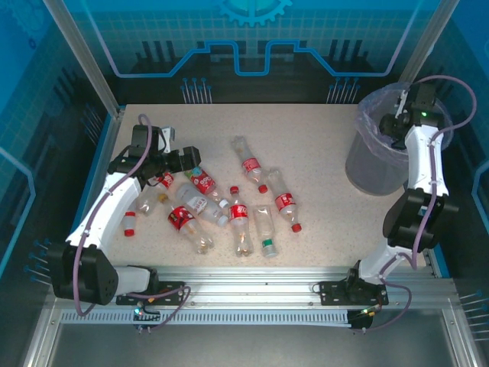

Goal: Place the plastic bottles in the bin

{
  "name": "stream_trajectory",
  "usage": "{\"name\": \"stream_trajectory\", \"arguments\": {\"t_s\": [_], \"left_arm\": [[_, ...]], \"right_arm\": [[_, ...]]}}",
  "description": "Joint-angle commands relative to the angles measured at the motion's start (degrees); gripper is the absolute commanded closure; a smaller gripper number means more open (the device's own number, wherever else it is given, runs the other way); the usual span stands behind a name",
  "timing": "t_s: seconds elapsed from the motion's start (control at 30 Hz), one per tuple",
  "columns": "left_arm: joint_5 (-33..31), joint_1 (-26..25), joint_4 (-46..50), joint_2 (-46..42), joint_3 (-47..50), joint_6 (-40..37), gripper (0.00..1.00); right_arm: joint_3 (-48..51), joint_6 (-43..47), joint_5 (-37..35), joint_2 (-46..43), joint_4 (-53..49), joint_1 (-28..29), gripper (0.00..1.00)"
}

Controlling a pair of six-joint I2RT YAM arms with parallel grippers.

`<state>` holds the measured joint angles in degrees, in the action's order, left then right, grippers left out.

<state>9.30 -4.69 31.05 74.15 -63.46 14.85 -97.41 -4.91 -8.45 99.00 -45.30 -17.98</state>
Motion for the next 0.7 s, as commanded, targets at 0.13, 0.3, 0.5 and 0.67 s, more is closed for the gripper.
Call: {"name": "stream_trajectory", "arguments": {"t_s": [0.13,0.3,0.5,0.67], "left_arm": [[0.1,-0.5,1.2,1.0,-1.2,-1.5,0.01],[-0.2,-0.5,1.4,1.0,-1.4,-1.7,0.01],[-0.4,-0.5,1.5,1.0,-1.5,-1.8,0.01],[-0.6,-0.4,1.6,1.1,-1.4,-1.8,0.01]], "right_arm": [[-3.5,3.9,3.0,7.8,-3.8,0.7,0.98],[-4.0,6.1,6.3,11.2,-6.3,2.0,0.92],[-2.6,6.5,13.6,11.5,-7.1,4.4,0.90],[-1.2,5.6,19.2,9.6,-7.0,8.2,0.90]]}}
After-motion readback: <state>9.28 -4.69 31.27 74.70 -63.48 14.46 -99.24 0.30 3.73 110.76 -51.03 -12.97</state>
